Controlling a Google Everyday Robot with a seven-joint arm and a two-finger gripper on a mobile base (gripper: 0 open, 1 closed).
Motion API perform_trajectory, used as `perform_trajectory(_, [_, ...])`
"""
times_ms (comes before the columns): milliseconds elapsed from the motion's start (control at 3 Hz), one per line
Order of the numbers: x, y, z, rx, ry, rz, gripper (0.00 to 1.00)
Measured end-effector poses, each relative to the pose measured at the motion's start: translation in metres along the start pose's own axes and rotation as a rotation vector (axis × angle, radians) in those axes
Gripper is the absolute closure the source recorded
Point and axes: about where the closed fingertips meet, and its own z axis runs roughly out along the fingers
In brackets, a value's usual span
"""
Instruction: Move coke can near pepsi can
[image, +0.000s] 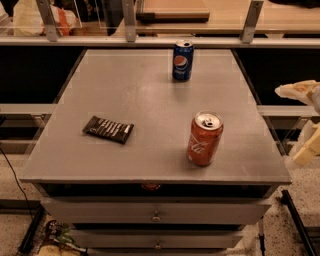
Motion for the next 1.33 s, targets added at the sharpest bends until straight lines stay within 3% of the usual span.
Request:
perform_trajectory(333, [0.018, -0.003, 0.016, -0.048, -0.198, 0.036, 0.0])
perform_trajectory(1000, [0.016, -0.005, 0.022, -0.059, -0.23, 0.048, 0.0])
perform_trajectory(1333, [0.013, 0.005, 0.032, -0.105, -0.33, 0.053, 0.0])
